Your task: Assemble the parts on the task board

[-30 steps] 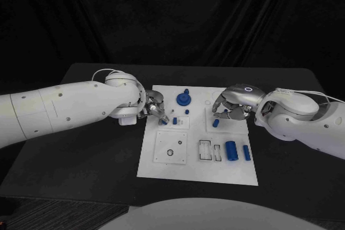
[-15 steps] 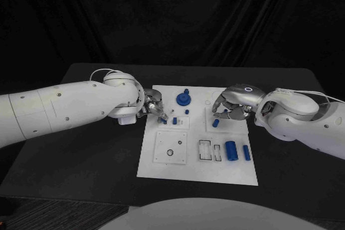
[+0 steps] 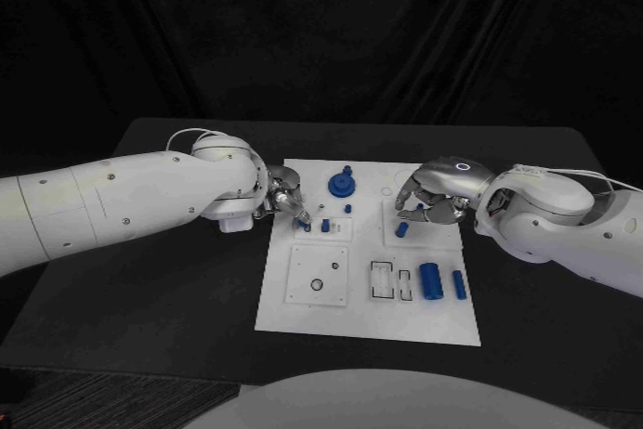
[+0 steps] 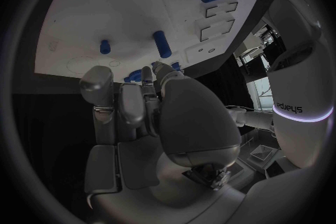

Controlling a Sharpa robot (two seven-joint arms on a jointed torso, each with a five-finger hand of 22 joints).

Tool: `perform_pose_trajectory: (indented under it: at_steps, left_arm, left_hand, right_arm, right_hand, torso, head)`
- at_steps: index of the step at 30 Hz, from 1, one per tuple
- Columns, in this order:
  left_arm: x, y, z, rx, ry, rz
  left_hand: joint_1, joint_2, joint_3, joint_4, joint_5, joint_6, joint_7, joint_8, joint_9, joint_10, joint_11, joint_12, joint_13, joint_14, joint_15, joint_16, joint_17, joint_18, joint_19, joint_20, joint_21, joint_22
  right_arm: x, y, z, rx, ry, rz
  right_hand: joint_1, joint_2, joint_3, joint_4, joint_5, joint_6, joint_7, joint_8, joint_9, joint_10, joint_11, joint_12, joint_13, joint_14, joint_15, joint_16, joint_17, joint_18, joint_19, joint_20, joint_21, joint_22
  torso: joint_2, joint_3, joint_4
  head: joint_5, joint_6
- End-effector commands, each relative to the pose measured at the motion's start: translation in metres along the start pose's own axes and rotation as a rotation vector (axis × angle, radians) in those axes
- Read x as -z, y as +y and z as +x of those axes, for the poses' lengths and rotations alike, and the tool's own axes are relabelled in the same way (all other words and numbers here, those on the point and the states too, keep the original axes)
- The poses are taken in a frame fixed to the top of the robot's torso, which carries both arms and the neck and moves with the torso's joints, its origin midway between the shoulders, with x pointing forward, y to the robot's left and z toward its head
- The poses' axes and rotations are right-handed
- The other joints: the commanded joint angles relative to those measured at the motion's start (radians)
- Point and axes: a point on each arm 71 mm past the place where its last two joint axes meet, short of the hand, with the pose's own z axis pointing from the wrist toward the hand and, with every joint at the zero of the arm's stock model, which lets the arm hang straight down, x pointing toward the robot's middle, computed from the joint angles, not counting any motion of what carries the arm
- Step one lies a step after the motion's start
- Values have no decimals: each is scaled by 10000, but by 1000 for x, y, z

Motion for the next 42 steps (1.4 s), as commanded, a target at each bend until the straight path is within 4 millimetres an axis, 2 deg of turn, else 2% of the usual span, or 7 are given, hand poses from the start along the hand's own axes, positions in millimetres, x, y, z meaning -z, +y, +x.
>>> perform_pose_trajectory:
  at_steps: [1,37,40,41,42]
  left_arm:
    - [-2,0,5,-92,227,33]
    - [-5,-1,8,-7,188,88]
    - [-6,0,8,-24,226,47]
    - [-6,0,8,-42,262,19]
    - [-6,0,8,-53,283,5]
  left_hand:
    - [-36,83,141,-88,37,106,-61,-38,-7,928,-2,-30,2511,1057,9,27,2635,48,-63,-21,-55,1958]
    - [-51,106,152,-79,45,112,-67,-58,-23,823,-5,-142,2424,1057,10,27,2635,62,-99,-17,-109,1940]
    - [-93,83,111,-64,-83,102,-60,-93,-45,790,5,-180,2396,1057,13,27,2635,69,-117,-13,-144,1929]
    - [-150,72,22,-24,-476,94,-65,-141,-79,765,-2,-211,2372,1057,15,27,2635,69,-123,1,-164,1925]
    - [-177,67,-26,-1,-631,99,-64,-162,-97,755,2,-223,2363,1057,17,27,2635,73,-131,2,-182,1920]
  right_arm:
    - [0,-1,1,-7,45,196]
    - [1,-3,3,-9,128,280]
    - [1,-3,3,-10,138,280]
    - [1,-3,3,-10,145,281]
    - [1,-3,3,-10,149,282]
  right_hand:
    - [131,-4,28,-5,68,38,18,-47,-11,-70,-31,-54,545,62,22,-36,-10,155,-73,-9,-22,976]
    - [147,-11,40,-24,82,38,20,-68,-37,-84,-30,-73,519,55,23,-76,-45,159,-75,-7,-71,966]
    - [147,-11,40,-24,82,38,20,-68,-37,-84,-30,-73,519,55,23,-76,-45,159,-75,-7,-71,966]
    - [147,-11,40,-24,82,38,20,-68,-37,-84,-30,-73,519,55,23,-76,-45,159,-75,-7,-71,966]
    - [147,-11,40,-24,82,38,20,-68,-37,-84,-30,-73,519,55,23,-76,-45,159,-75,-7,-71,966]
  torso:
    - [5,-2,6]
    - [9,-2,6]
    - [8,-3,9]
    - [5,-3,9]
    - [6,-3,10]
  head:
    - [-5,-2]
    - [29,-2]
    - [26,-2]
    - [22,-2]
    - [23,-2]
